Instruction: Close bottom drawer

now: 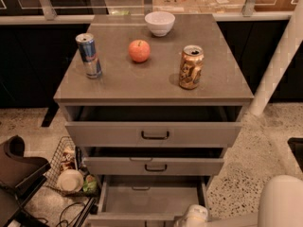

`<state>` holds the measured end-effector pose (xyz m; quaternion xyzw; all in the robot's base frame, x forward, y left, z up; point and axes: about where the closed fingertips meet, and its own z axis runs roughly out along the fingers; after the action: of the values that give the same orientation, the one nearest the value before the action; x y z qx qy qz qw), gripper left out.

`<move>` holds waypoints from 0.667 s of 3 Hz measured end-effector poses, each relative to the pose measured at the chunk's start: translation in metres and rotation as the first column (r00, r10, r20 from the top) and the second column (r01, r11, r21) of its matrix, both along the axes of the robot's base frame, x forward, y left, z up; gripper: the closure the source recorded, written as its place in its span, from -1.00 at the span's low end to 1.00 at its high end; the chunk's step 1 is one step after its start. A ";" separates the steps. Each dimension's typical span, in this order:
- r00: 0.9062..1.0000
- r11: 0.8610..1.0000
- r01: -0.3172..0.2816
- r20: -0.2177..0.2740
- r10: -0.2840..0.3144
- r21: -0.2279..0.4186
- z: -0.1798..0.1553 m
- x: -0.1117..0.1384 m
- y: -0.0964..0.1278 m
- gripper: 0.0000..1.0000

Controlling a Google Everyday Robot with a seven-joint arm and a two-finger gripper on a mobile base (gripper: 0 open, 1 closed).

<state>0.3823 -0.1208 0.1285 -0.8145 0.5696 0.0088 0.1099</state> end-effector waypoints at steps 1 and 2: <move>1.000 1.000 -0.009 0.010 0.009 -0.009 -0.001 0.004 0.000 1.00; 0.999 0.999 -0.028 0.035 0.030 -0.046 -0.004 0.034 -0.008 1.00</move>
Offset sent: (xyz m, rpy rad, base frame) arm 0.1629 -0.0395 -0.0108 -0.1918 -0.1405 0.1047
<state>0.4167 -0.1289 0.1246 -0.8250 0.5558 -0.0172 0.1011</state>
